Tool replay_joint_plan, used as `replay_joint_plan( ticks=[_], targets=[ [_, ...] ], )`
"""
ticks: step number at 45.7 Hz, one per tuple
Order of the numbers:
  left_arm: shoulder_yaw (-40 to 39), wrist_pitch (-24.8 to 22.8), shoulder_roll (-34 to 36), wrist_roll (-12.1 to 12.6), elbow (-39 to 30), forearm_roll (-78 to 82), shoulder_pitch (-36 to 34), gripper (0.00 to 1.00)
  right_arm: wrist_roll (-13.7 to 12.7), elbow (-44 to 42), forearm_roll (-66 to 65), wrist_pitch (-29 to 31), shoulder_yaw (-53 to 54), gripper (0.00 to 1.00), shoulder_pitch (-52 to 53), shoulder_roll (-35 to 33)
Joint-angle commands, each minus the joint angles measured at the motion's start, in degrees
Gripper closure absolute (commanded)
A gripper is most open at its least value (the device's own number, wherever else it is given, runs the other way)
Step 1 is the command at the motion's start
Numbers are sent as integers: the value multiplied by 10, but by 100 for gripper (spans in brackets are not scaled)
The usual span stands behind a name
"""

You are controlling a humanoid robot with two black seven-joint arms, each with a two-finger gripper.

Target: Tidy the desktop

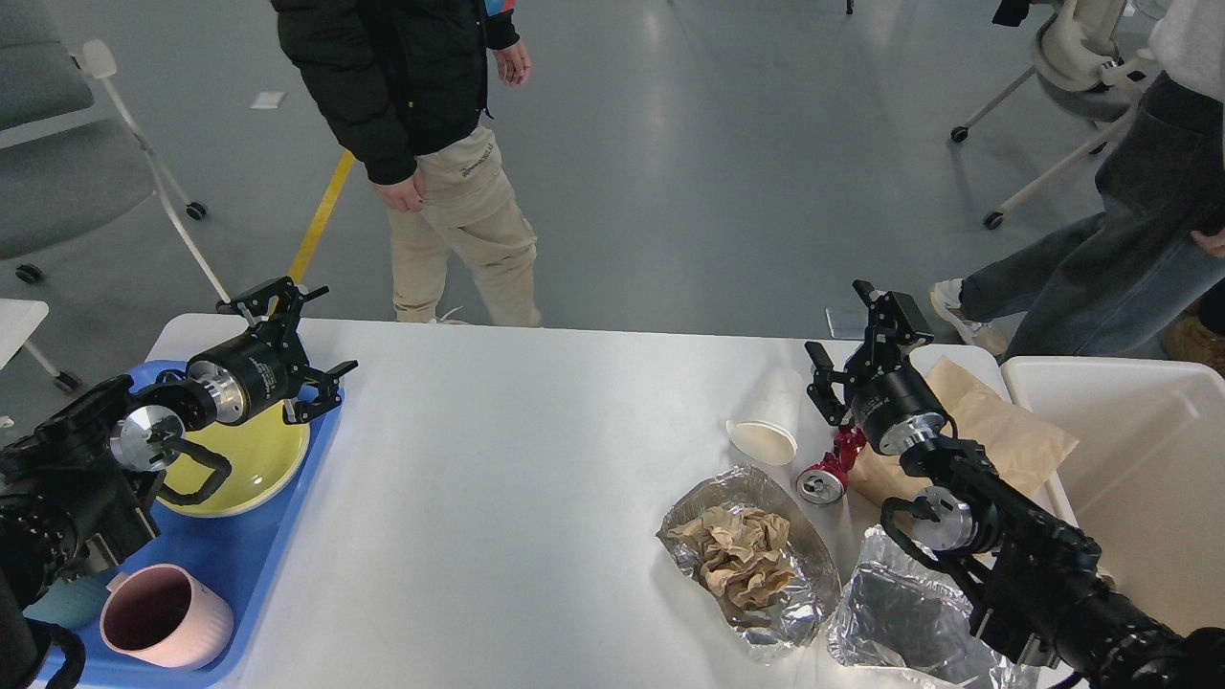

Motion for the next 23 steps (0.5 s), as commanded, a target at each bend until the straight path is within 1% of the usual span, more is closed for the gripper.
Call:
replay_joint_plan(
  ticks=[1,23],
  targets=[
    [0,0,0,0,0,0,0,4,1,0,0,0,-1,0,0,0],
    [0,0,0,0,0,0,0,4,1,0,0,0,0,0,0,0]
  ],
)
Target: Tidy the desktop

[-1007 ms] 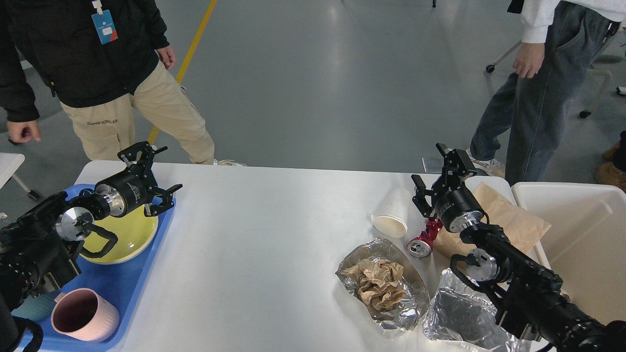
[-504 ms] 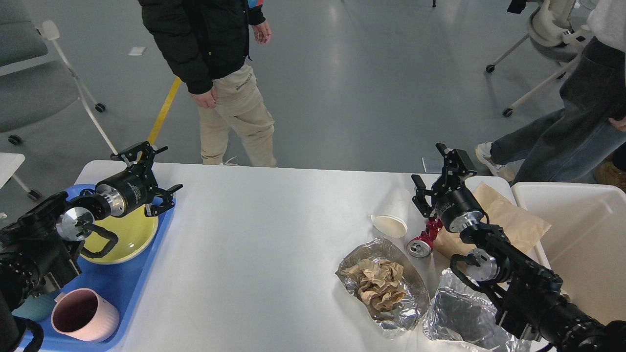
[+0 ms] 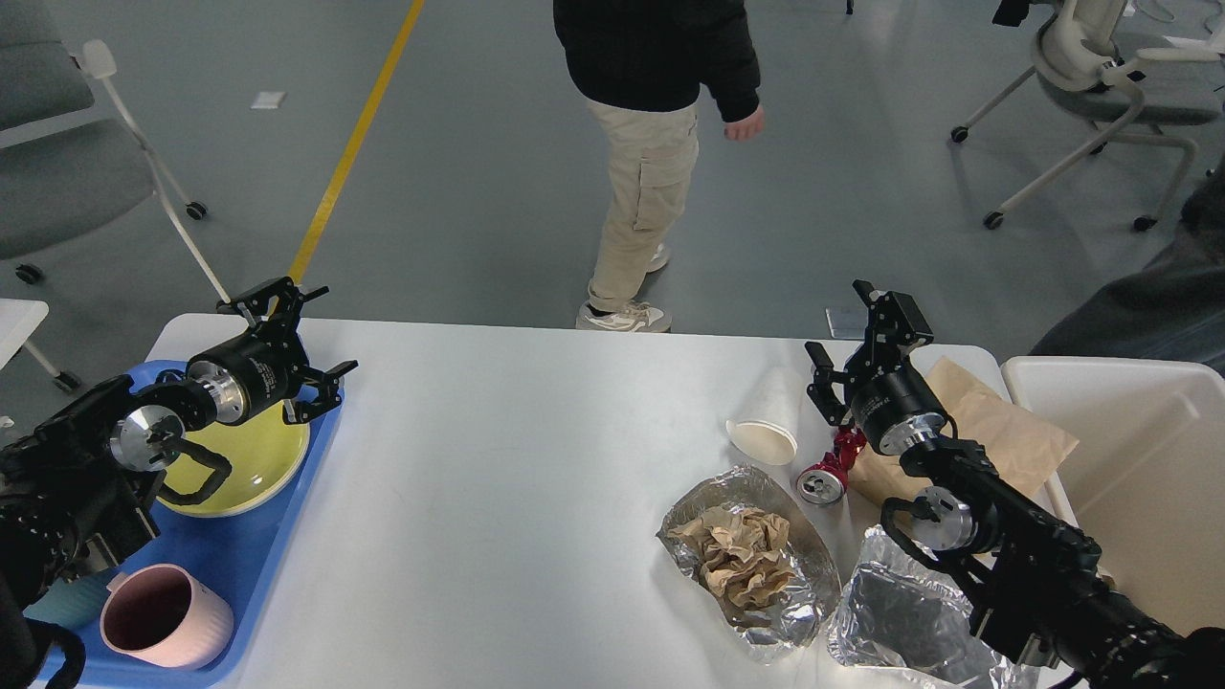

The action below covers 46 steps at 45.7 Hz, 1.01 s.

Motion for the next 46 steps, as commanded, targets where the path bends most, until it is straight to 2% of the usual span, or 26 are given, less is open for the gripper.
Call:
replay_joint_plan(
  ticks=[1,46],
  targets=[
    [0,0,0,0,0,0,0,4,0,0,0,0,0,0,0,0],
    [0,0,0,0,0,0,0,4,1,0,0,0,0,0,0,0]
  ],
)
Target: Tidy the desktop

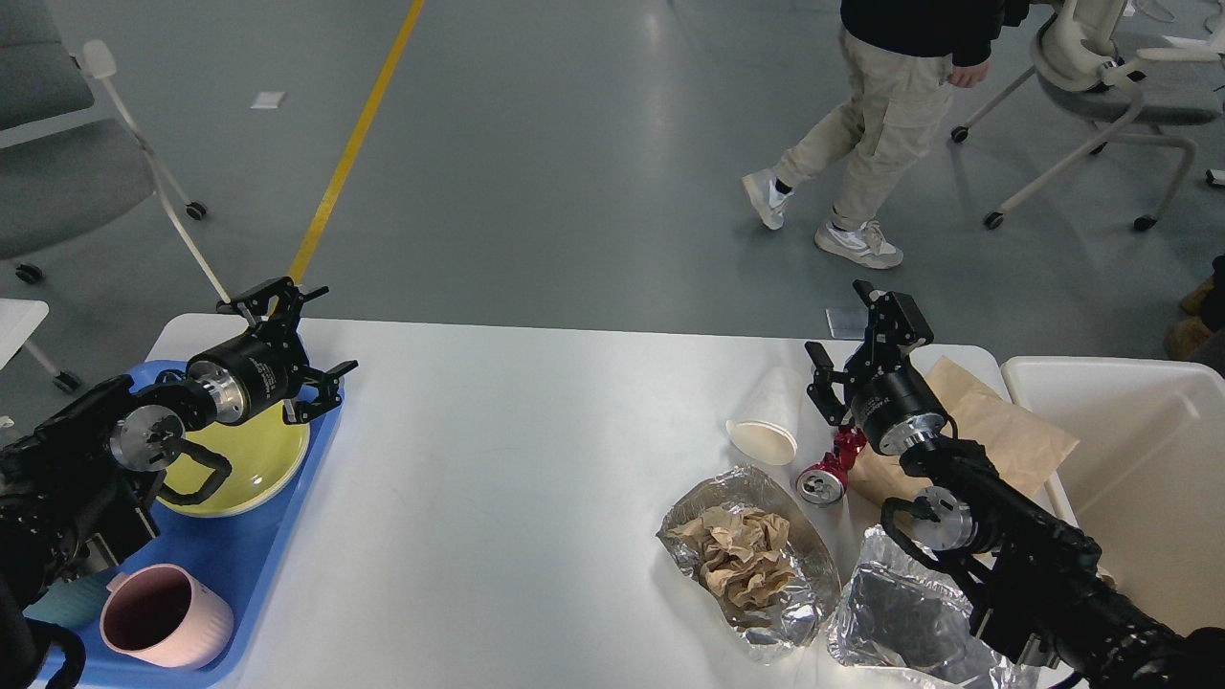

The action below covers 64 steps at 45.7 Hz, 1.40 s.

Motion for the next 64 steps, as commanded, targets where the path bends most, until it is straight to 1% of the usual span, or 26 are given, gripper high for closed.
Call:
replay_joint_plan(
  ticks=[1,47,64],
  targets=[
    [0,0,0,0,0,0,0,4,0,1,0,0,0,0,0,0],
    [0,0,0,0,0,0,0,4,1,0,0,0,0,0,0,0],
    [0,0,0,0,0,0,0,4,-4,0,0,0,-10,0,2,-3]
  ],
)
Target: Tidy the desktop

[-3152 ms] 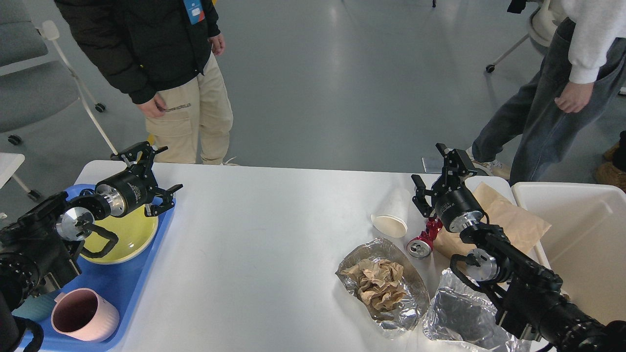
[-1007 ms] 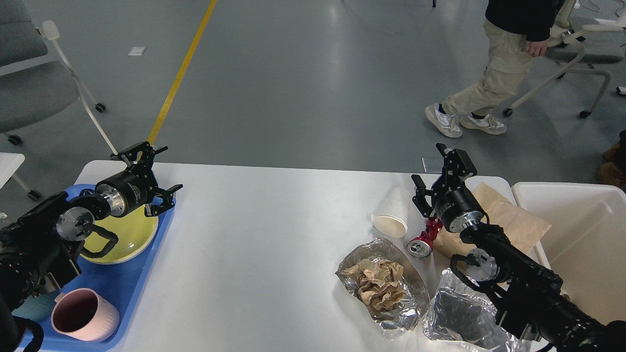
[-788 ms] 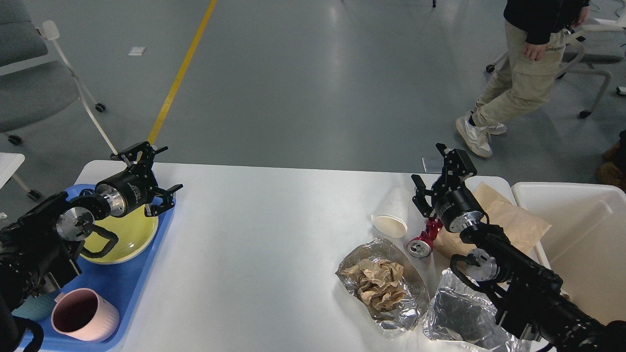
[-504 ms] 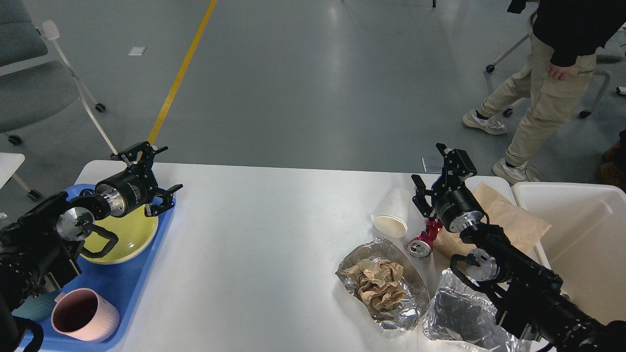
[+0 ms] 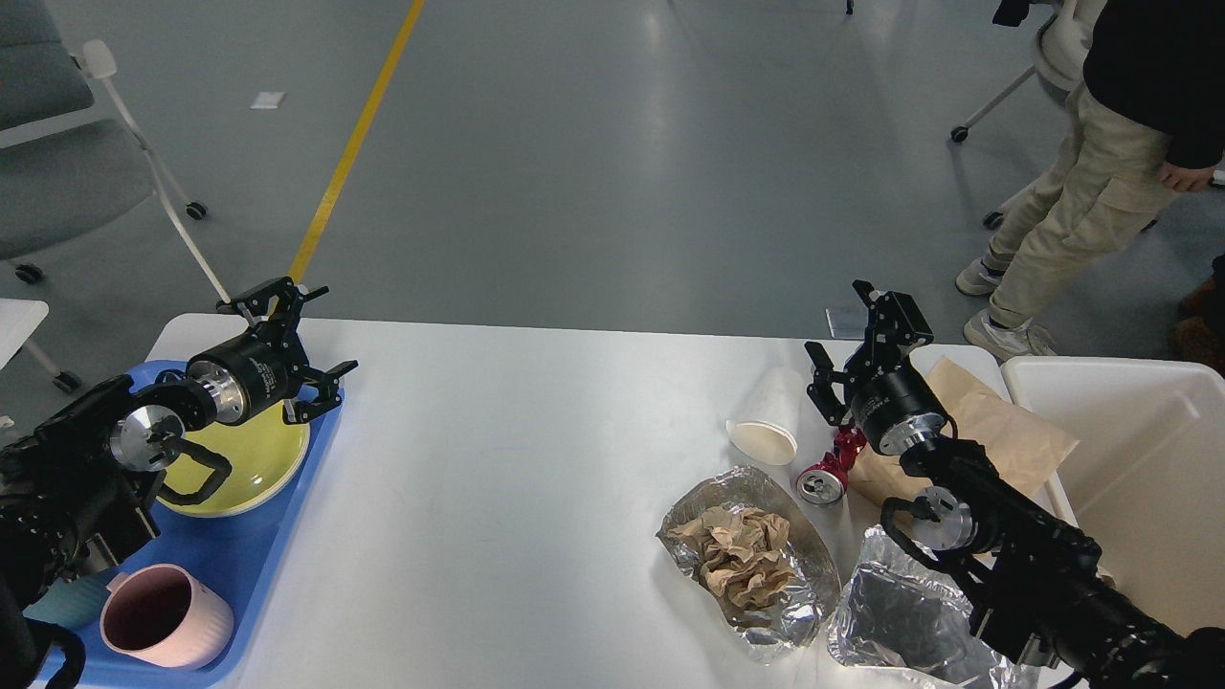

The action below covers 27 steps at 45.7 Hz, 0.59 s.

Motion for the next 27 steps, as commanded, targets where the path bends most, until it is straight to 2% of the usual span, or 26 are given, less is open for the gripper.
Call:
replay_joint_plan(
  ticks=[1,13,18,27],
  targets=[
    [0,0,0,0,0,0,0,4,-4,-2,0,0,-7,0,3,-1],
    [0,0,0,0,0,0,0,4,-5,-21,23,-3,-18,0,44,-19],
    [0,0,0,0,0,0,0,4,-5,-26,54,-3,-30,0,80,-50],
    [0,0,0,0,0,0,0,4,-5,-67,108,-3,-174,0,172,-121]
  ],
)
